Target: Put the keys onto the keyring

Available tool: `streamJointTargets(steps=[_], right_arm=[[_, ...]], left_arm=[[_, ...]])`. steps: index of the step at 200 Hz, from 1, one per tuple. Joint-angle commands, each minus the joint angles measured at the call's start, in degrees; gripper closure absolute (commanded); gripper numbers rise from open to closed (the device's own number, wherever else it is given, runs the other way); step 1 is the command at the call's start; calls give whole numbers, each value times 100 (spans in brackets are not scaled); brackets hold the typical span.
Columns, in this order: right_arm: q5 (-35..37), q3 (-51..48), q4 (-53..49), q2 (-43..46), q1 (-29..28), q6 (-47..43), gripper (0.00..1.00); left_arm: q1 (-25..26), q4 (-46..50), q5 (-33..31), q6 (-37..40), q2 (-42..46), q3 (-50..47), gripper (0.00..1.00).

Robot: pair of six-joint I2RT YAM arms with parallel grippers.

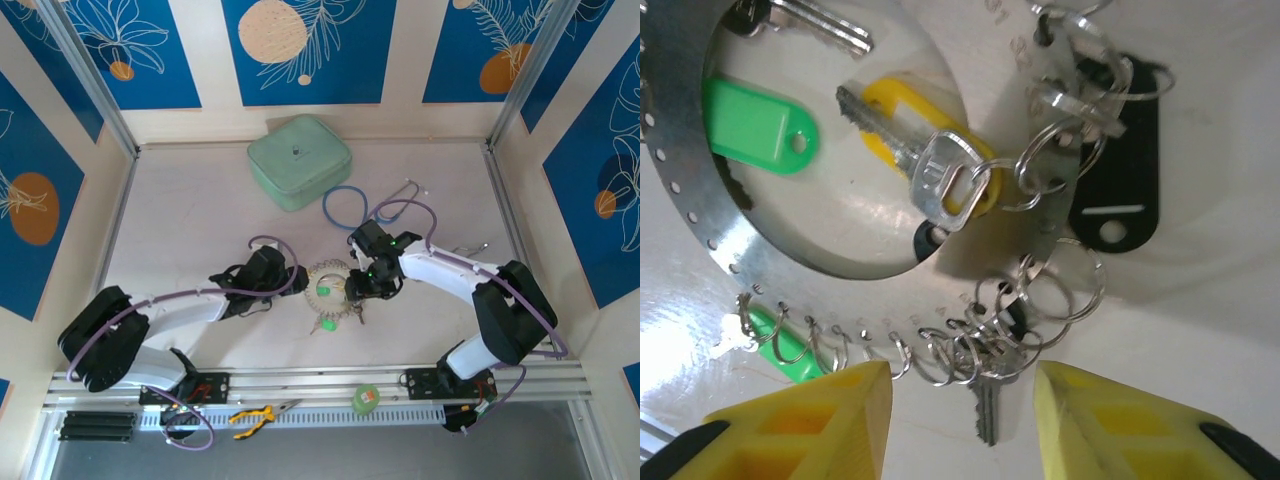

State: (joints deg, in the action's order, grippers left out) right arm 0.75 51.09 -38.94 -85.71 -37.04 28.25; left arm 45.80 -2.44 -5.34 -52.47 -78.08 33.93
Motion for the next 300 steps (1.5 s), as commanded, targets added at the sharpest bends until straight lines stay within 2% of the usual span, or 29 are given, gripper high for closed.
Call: streamJointTargets(steps=[1,40,78,129,164,235,300], right_arm=[[-474,-119,-48,389,-199,1092,60],[-548,-755,850,904,-497,2852,62],[-351,-1058,1237,874,-862,3455,63],[73,-1250,1434,915,-1166,3651,65],[338,-1235,1491,842,-1339,3831,67],[445,-987,1638,229,-1429,3831,71],[469,-955,1800,195,-1502,3837,73]], left_arm=[[52,109,-417,53,306,-89,29],[54,35,-735,127,521,-233,30],[52,-269,-681,180,543,-401,31],[60,-941,-391,211,505,-689,31],[65,-1191,-504,167,769,-948,32],[65,-1137,-856,237,1194,-1126,32],[68,-1101,-834,228,1234,-1139,32]])
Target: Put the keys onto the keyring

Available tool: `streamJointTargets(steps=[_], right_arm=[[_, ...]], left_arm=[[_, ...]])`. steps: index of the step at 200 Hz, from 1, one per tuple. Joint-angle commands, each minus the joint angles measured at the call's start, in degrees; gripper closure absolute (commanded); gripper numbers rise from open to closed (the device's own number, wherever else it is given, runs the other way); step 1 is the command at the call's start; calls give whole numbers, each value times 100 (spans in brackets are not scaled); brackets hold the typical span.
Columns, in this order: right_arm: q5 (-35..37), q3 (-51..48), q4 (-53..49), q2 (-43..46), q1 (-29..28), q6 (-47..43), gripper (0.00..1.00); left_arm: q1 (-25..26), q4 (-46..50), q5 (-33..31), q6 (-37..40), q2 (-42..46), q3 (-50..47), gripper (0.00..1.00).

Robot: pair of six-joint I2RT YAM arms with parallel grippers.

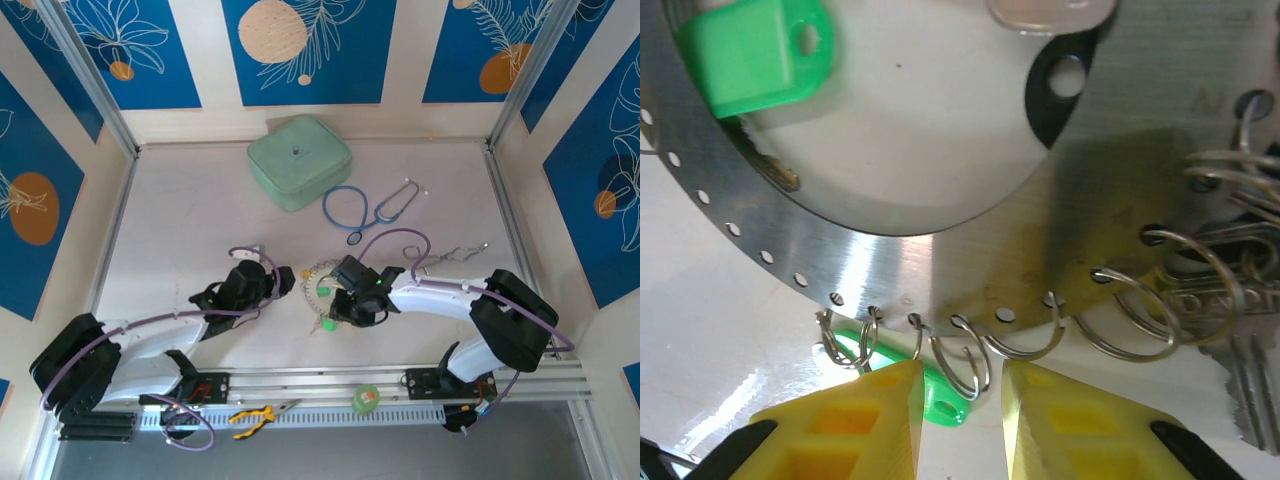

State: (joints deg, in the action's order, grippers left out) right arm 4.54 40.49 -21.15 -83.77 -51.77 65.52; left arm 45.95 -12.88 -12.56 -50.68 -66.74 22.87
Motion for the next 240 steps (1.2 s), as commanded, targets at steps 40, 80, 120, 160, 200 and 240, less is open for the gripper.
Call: streamJointTargets(steps=[40,80,120,160,200,240], right_arm=[[136,117,59,-83,-26,102,75],[162,108,79,-118,-4,113,78],[153,73,122,-182,12,202,78],[144,53,205,-210,36,229,79],[203,73,243,-228,76,203,87],[299,99,119,-165,84,139,93]], left_arm=[[54,-29,-107,24,107,-20,32],[63,-16,-115,14,100,-2,32],[70,7,-124,19,108,2,32],[70,32,-142,23,125,12,33],[69,78,-168,47,153,32,33],[67,110,-192,58,162,42,33]])
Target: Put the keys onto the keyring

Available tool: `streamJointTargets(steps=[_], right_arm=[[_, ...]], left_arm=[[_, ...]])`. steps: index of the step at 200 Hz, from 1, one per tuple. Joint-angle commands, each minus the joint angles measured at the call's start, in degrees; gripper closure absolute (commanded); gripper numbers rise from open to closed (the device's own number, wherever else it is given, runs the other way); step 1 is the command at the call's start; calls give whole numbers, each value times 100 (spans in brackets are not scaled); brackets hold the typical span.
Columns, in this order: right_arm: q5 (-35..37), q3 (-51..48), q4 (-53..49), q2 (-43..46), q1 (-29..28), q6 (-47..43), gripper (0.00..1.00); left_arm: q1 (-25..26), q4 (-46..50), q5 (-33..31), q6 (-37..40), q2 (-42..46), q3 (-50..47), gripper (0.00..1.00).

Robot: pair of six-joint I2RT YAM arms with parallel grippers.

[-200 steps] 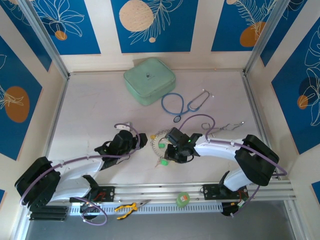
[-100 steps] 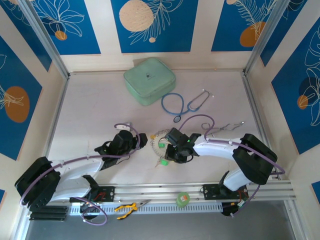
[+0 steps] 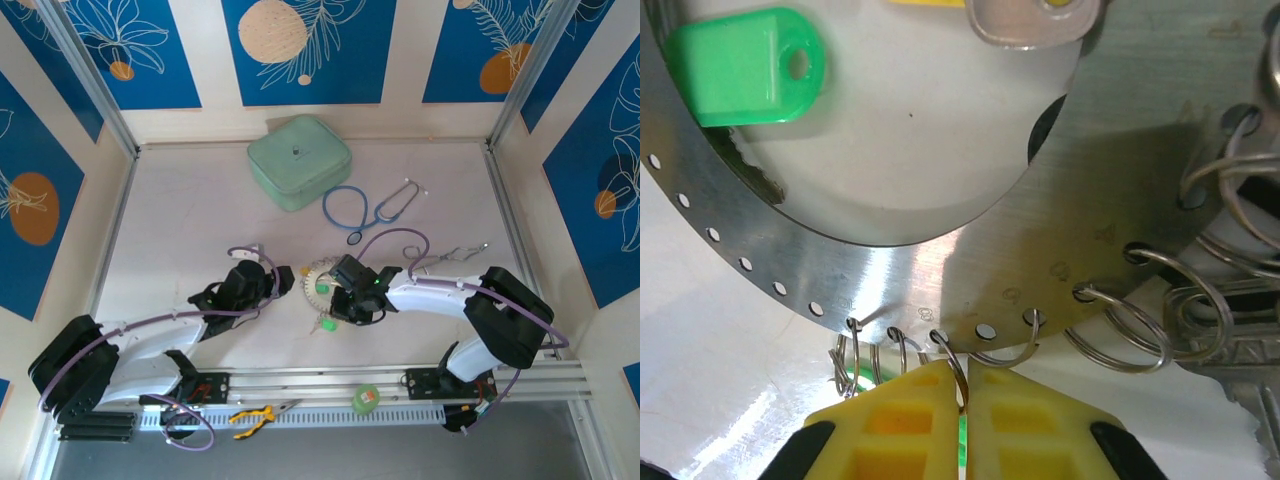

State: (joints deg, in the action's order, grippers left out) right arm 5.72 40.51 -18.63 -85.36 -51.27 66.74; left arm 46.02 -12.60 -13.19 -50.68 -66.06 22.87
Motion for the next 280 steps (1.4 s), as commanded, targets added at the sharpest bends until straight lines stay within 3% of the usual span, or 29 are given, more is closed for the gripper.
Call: streamJointTargets(steps=[1,34,106,200,280], right_arm=[[183,97,-137,-2,31,11,94],[376,179,-544,246,4,-284,100],[771,808,-1947,83,-212,-1633,100],[670,1256,-1982,-593,-286,-1989,100],[647,1323,-1912,-811,-279,-1965,86]], left_arm=[[58,82,-130,58,94,42,33],[60,167,-179,118,116,82,33],[70,439,-348,284,234,125,33],[87,381,-261,371,234,103,33],[92,267,-127,410,155,99,33]])
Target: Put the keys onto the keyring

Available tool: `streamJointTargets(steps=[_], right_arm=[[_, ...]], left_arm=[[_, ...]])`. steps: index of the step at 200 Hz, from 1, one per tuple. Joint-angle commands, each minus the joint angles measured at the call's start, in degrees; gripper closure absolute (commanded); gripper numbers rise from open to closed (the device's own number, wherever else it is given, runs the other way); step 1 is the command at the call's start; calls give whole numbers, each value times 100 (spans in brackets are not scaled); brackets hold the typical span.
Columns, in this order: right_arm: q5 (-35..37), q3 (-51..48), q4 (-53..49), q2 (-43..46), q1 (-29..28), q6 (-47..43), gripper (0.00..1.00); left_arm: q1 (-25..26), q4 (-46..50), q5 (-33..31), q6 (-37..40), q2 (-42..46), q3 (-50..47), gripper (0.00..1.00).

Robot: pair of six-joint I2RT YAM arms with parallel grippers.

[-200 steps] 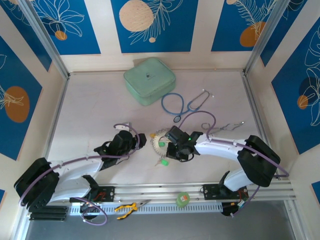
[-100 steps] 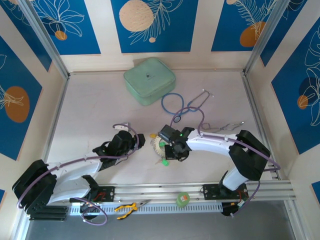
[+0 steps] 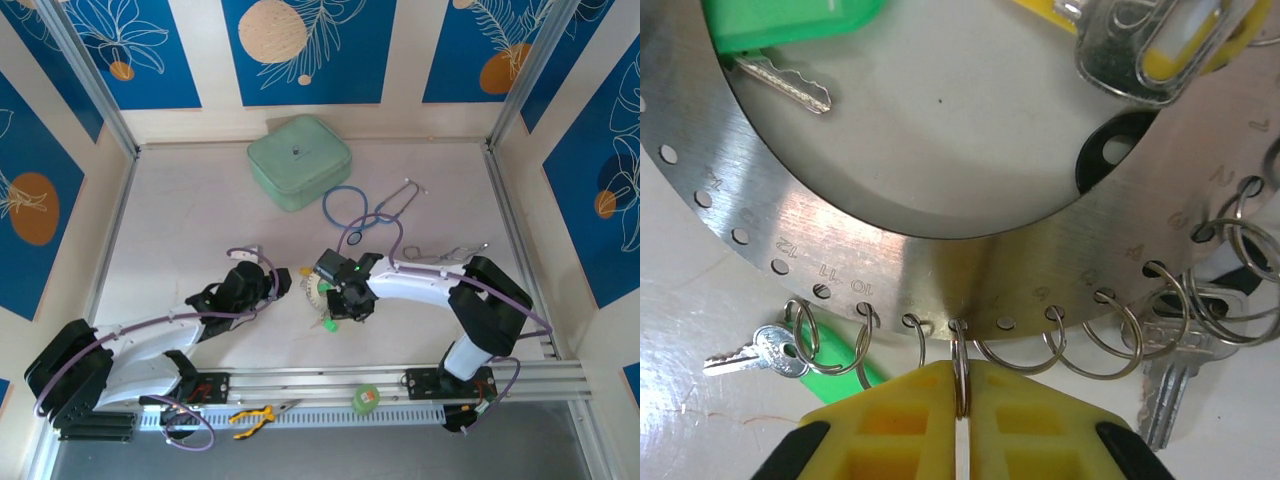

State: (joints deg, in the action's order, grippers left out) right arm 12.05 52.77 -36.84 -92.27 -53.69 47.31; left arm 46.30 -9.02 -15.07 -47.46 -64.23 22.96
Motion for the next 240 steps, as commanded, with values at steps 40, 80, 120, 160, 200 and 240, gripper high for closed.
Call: streamJointTargets(steps=[40,80,120,160,200,240], right_arm=[[91,159,-113,-185,-35,-60,84],[150,207,-104,-230,-36,-99,87],[240,200,-73,-181,-40,-117,100],[1163,-30,246,561,-370,-716,100],[1064,-834,2112,2037,-250,-2976,100],[-868,-1265,3360,3108,816,-4656,100]], left_arm=[[72,-108,66,91,-36,86,33],[72,-118,66,89,-37,94,33],[77,-78,66,129,21,92,33],[81,-422,143,992,411,4,32],[82,-879,322,3284,975,174,36],[76,-1081,916,5987,1091,378,59]])
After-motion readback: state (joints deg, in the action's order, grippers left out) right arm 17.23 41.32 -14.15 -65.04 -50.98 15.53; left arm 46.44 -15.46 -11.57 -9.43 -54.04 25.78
